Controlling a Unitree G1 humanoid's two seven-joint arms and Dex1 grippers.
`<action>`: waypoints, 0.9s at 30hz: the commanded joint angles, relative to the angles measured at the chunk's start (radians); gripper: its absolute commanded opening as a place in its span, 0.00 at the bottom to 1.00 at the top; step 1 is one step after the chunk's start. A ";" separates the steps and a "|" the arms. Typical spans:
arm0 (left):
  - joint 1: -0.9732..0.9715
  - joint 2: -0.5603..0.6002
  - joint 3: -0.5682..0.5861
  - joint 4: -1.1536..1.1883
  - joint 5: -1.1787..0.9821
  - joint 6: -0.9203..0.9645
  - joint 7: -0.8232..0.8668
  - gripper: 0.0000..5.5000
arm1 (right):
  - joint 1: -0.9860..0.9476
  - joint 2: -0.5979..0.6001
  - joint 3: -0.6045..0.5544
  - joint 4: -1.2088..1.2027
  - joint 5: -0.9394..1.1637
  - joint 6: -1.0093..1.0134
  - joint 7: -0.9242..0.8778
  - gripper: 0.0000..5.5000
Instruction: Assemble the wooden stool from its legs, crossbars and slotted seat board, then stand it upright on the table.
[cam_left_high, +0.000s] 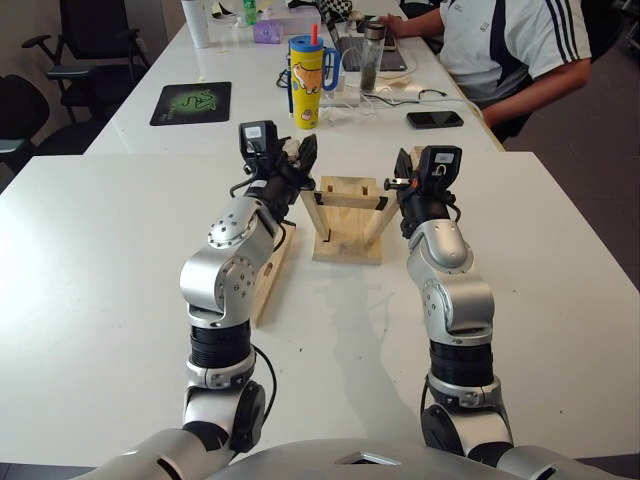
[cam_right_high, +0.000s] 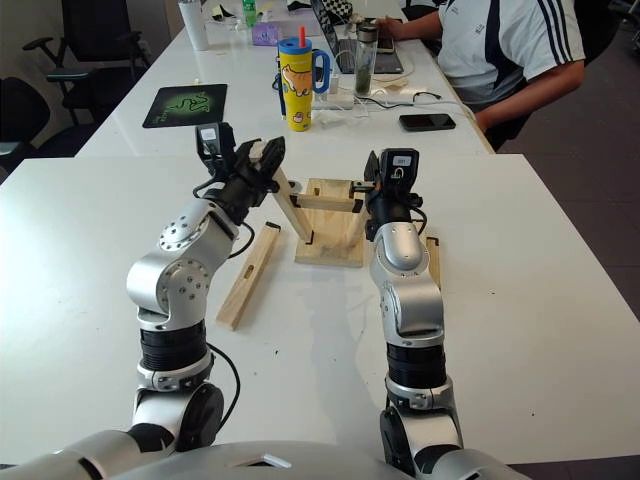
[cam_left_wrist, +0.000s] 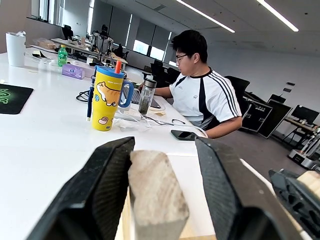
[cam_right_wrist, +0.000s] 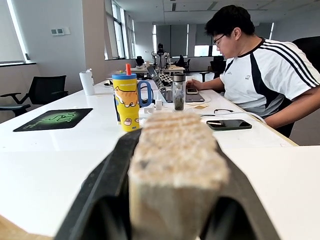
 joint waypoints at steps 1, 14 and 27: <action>-0.107 -0.035 0.048 -0.074 -0.107 0.028 0.023 0.40 | 0.022 0.000 0.032 0.045 -0.001 0.059 0.032 0.21; -0.283 0.132 0.370 0.206 -0.192 -0.155 0.191 0.40 | 0.010 -0.002 0.035 0.057 -0.002 0.049 0.038 0.21; -0.003 -0.043 -0.017 0.352 -0.178 0.124 0.237 0.40 | -0.001 -0.006 0.037 0.036 0.006 0.067 0.043 0.21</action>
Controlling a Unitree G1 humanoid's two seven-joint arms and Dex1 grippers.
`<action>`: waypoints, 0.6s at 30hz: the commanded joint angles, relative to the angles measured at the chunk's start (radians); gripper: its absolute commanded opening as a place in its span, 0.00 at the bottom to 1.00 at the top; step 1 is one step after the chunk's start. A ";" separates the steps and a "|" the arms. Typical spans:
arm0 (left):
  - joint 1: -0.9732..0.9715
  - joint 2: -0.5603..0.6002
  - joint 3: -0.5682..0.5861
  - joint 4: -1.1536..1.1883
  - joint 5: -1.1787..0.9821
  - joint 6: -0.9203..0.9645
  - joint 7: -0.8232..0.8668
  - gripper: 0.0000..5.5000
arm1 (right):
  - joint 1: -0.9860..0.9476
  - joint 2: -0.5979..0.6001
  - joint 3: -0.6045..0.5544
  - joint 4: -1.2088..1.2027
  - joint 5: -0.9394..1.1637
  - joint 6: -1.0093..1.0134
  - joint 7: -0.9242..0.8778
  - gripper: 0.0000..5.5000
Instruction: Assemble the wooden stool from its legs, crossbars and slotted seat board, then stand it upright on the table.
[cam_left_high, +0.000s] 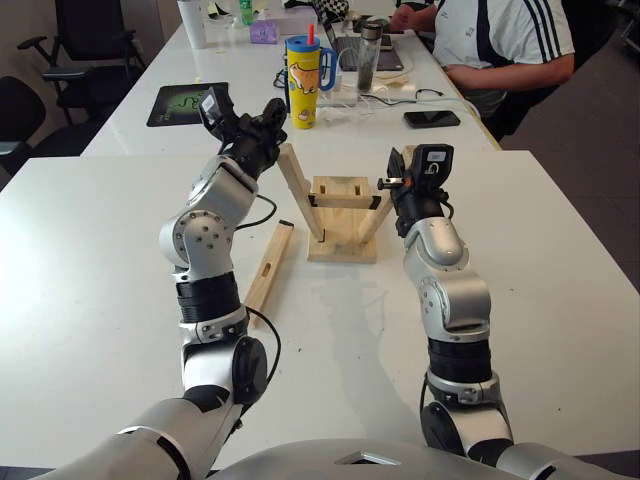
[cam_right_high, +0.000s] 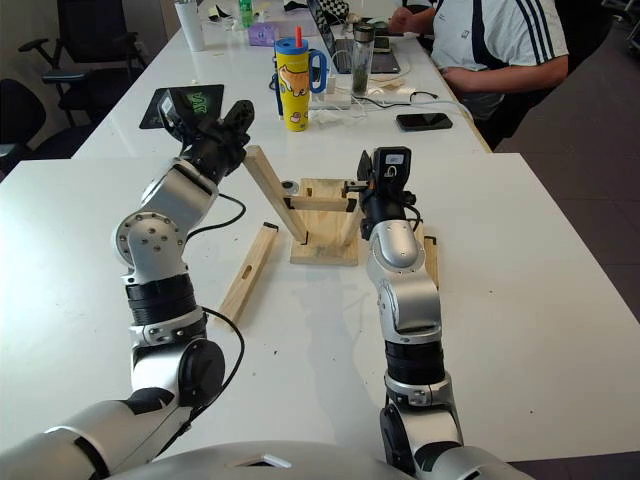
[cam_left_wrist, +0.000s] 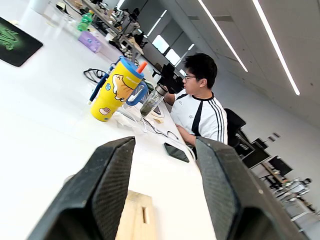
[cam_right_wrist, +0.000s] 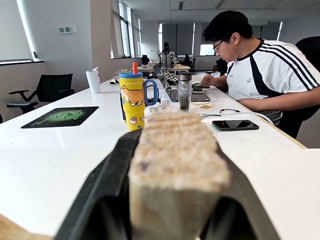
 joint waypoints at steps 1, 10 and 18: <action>0.196 -0.059 -0.176 0.096 0.074 0.127 0.005 0.40 | 0.010 0.015 0.039 0.020 0.003 0.067 0.026 0.21; -0.018 0.032 -0.018 -0.016 0.061 -0.038 0.002 0.40 | 0.016 0.020 0.042 0.024 0.002 0.073 0.026 0.21; -0.312 0.206 0.209 -0.095 -0.110 -0.103 0.027 0.40 | 0.039 0.017 0.045 0.018 -0.003 0.084 0.025 0.21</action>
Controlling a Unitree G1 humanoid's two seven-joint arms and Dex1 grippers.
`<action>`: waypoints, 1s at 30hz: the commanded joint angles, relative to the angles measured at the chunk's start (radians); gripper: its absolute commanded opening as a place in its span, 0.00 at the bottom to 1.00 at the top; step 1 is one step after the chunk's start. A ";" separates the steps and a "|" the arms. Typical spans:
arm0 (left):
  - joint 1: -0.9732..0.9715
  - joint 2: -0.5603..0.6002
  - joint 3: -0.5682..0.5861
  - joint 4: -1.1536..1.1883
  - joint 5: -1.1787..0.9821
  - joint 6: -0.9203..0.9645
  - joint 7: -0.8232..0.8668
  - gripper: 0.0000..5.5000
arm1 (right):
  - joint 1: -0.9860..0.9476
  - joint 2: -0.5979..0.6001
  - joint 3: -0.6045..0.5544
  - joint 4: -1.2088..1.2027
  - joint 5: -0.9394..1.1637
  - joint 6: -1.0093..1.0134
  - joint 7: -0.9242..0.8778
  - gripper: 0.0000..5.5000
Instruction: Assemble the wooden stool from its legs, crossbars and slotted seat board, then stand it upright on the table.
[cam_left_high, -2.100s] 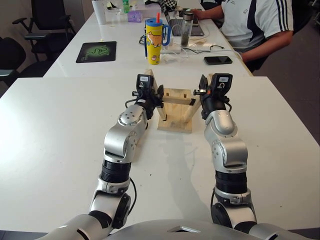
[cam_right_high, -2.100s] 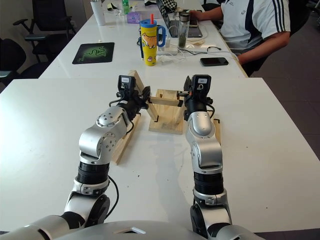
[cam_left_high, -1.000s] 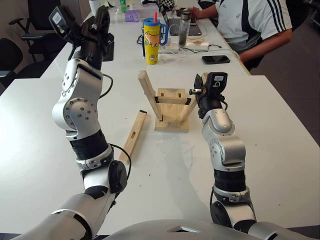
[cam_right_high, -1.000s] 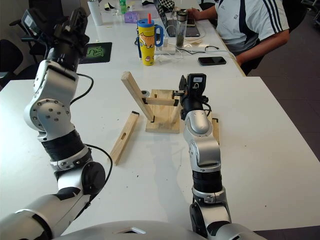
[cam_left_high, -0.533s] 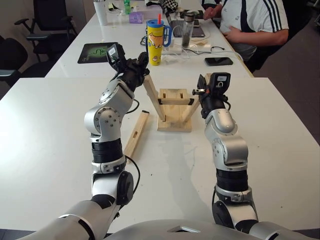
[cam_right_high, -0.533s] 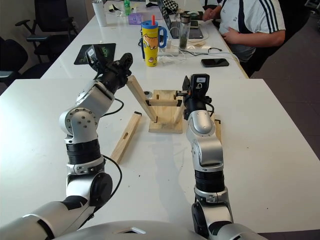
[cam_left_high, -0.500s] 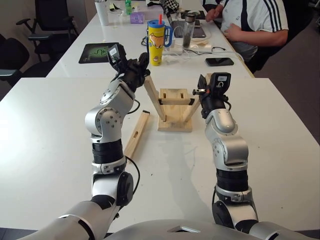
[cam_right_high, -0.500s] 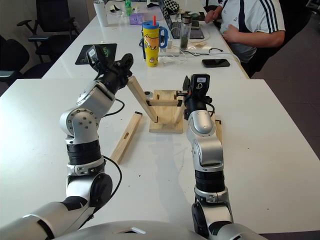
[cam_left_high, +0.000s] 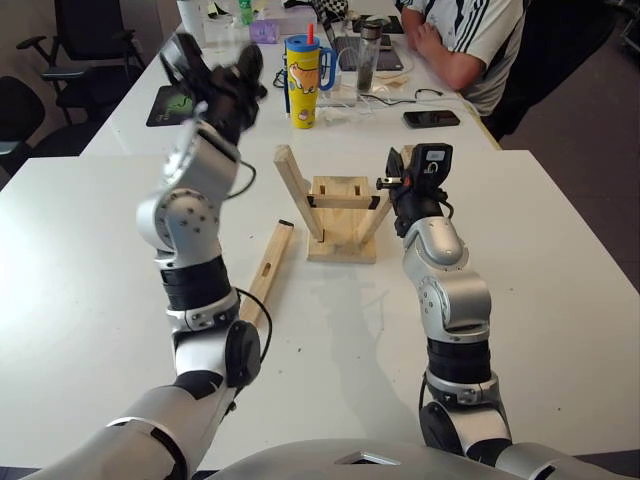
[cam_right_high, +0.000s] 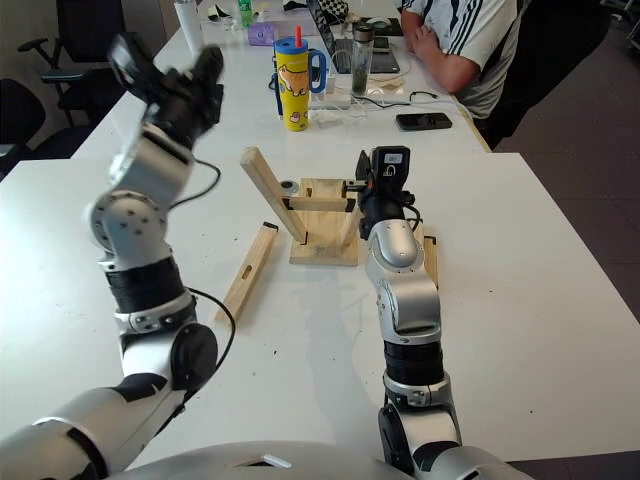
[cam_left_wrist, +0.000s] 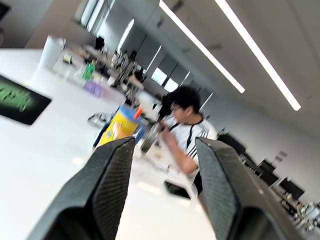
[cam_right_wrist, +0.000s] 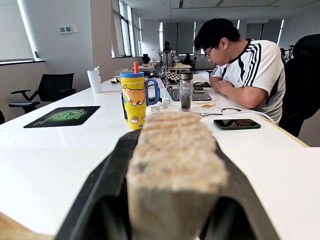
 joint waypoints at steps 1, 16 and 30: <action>-0.111 0.106 0.062 -0.024 -0.044 -0.017 0.011 0.40 | 0.045 -0.004 0.027 0.035 -0.004 0.061 0.025 0.21; 0.326 -0.066 -0.417 0.195 0.187 0.112 -0.055 0.40 | 0.032 -0.023 0.012 0.049 0.006 0.062 0.035 0.21; -0.043 0.112 -0.093 0.001 0.149 -0.151 -0.076 0.40 | 0.038 -0.024 0.026 0.056 0.004 0.068 0.044 0.21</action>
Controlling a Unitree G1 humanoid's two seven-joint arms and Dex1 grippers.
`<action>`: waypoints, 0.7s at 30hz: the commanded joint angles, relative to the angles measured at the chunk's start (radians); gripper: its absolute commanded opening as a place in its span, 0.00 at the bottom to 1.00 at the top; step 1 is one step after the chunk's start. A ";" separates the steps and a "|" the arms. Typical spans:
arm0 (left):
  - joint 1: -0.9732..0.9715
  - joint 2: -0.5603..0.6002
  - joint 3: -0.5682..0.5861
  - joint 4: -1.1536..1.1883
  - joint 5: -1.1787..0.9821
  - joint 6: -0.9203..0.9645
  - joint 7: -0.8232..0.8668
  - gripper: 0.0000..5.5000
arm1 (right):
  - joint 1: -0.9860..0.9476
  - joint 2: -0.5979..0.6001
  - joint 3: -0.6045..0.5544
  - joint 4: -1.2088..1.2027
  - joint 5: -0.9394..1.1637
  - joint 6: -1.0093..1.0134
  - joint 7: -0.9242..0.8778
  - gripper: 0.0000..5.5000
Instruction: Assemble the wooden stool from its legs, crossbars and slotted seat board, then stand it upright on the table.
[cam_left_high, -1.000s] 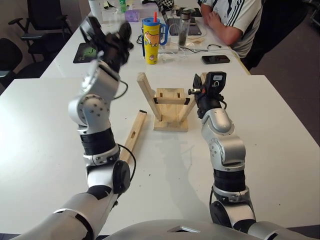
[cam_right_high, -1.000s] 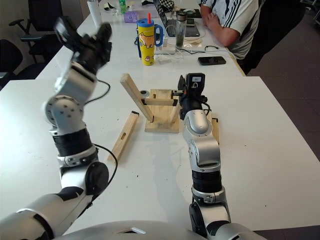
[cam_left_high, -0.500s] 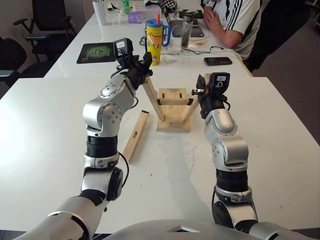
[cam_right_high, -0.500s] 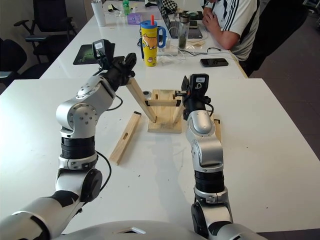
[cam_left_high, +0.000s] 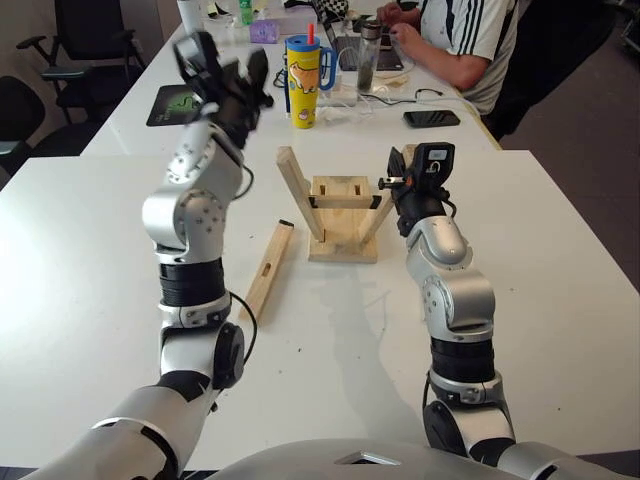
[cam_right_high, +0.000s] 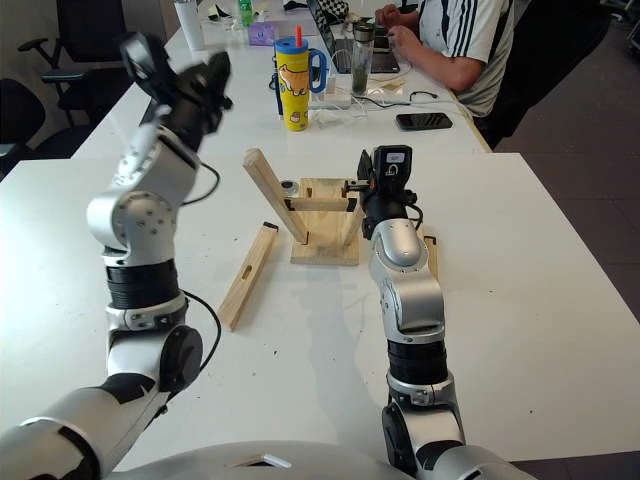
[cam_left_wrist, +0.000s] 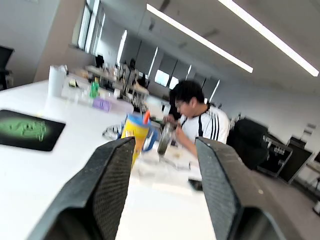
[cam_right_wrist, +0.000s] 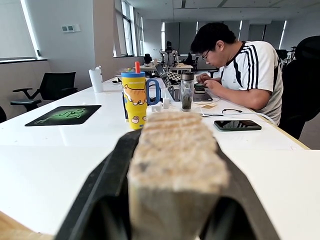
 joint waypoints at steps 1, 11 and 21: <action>-0.098 0.052 0.042 -0.062 -0.006 -0.043 0.002 0.40 | 0.041 -0.003 0.031 0.048 -0.005 0.068 0.027 0.21; 0.391 -0.112 -0.433 0.226 0.181 0.212 -0.032 0.40 | 0.041 0.008 0.026 0.039 -0.003 0.078 0.018 0.21; 0.195 -0.090 -0.191 0.095 0.156 0.109 -0.006 0.40 | 0.048 0.014 0.025 0.034 -0.002 0.088 0.018 0.21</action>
